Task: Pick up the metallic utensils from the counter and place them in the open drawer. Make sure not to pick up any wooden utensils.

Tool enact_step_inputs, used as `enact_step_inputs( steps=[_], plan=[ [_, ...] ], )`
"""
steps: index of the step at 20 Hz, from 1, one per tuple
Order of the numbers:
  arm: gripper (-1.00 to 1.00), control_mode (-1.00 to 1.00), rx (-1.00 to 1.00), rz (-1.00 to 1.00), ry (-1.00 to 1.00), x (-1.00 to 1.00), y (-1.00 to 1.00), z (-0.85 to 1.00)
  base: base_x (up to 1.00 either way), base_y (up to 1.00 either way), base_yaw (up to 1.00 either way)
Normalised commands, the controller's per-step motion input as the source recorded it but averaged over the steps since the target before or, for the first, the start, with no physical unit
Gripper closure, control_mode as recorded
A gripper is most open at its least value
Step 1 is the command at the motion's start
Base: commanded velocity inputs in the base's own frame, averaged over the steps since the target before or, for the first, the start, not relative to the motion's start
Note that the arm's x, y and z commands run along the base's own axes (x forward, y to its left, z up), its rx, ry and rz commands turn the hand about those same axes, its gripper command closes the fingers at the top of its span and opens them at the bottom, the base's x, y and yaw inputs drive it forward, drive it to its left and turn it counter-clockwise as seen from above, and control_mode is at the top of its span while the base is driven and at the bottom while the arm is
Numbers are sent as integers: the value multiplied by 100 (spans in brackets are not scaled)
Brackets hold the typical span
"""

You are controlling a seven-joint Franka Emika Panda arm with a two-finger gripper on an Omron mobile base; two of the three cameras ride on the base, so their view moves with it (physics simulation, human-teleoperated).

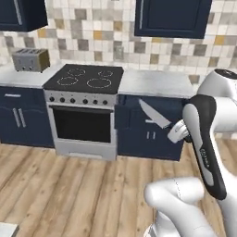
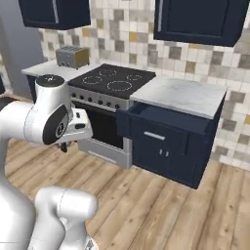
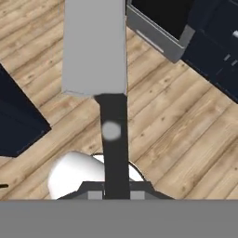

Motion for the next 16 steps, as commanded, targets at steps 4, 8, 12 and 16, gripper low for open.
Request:
enact_step_inputs(
  steps=[4,8,12,16],
  plan=[
    [100,100,0,0,0,0,0,0,56,-67,-61],
    [100,100,0,0,0,0,0,0,96,-81,-37],
    [100,100,0,0,0,0,0,0,54,-77,-5],
    [100,100,0,0,0,0,0,0,43,-75,15]
  ],
)
